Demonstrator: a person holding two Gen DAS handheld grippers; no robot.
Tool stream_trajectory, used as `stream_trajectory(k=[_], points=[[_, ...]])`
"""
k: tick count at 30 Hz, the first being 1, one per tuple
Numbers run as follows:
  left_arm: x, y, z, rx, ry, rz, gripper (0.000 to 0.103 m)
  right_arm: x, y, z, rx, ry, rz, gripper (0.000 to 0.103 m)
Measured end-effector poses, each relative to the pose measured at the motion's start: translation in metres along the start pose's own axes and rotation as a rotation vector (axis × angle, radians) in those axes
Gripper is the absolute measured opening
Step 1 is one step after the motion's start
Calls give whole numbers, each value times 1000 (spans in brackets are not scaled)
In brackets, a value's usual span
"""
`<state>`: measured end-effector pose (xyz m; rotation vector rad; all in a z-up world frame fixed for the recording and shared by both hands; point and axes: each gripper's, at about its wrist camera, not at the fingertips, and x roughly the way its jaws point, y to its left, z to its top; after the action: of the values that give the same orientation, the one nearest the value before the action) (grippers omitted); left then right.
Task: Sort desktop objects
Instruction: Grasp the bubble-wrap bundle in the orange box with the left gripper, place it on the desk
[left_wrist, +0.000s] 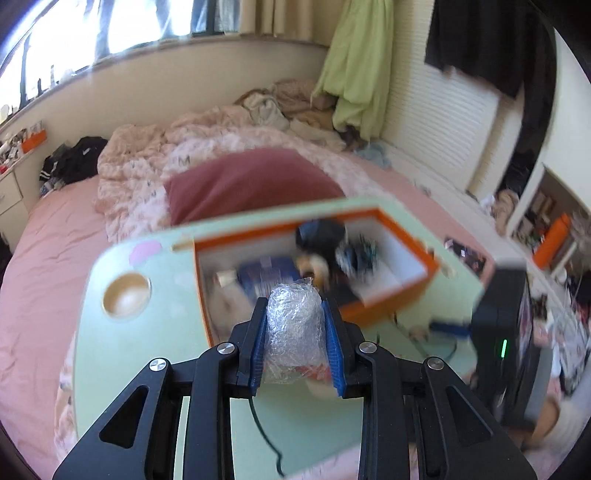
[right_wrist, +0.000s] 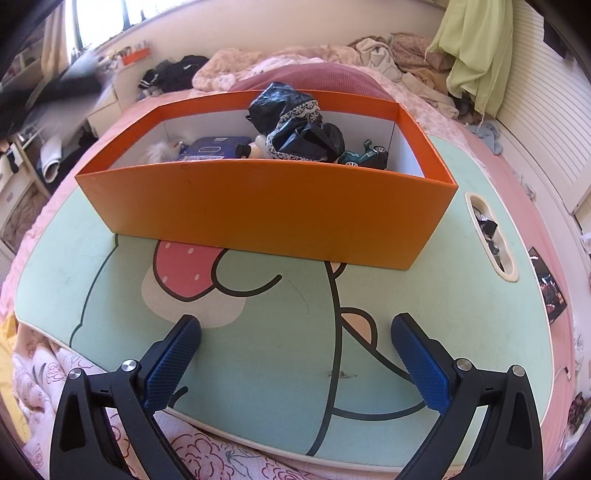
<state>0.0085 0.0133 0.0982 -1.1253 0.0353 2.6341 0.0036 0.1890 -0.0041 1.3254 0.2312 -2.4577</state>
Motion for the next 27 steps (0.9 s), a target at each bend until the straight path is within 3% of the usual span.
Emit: stream_trajectory(k=[3, 9, 10, 12, 13, 14, 17, 19, 21, 25, 27], points=[[23, -8, -27, 10, 59, 4, 30, 0, 0, 1, -1, 1, 0, 103], [65, -8, -33, -64, 110, 37, 33, 1, -1, 5, 0, 1, 3, 103], [61, -7, -35, -77, 93, 31, 38, 3, 0, 7, 2, 1, 3, 103], [45, -2, -42, -101, 36, 44, 66, 2, 0, 9, 6, -2, 9, 103], [38, 1, -46, -113, 11, 58, 91, 2, 0, 9, 7, -3, 9, 103], [29, 4, -53, -126, -16, 75, 95, 2, 1, 10, 6, -2, 7, 103], [23, 10, -69, -148, 2, 62, 95, 1, -1, 3, 4, -1, 3, 103], [38, 11, -75, -127, 83, 45, 96, 1, -2, 3, 9, -3, 6, 103], [47, 1, -78, -46, 112, 136, 102, 0, -7, 4, 23, -10, 11, 103], [49, 4, -77, -50, 109, 126, 103, -3, -13, 4, 52, -25, 29, 103], [50, 6, -76, -53, 108, 127, 103, -9, -19, 3, 79, -52, 65, 98]])
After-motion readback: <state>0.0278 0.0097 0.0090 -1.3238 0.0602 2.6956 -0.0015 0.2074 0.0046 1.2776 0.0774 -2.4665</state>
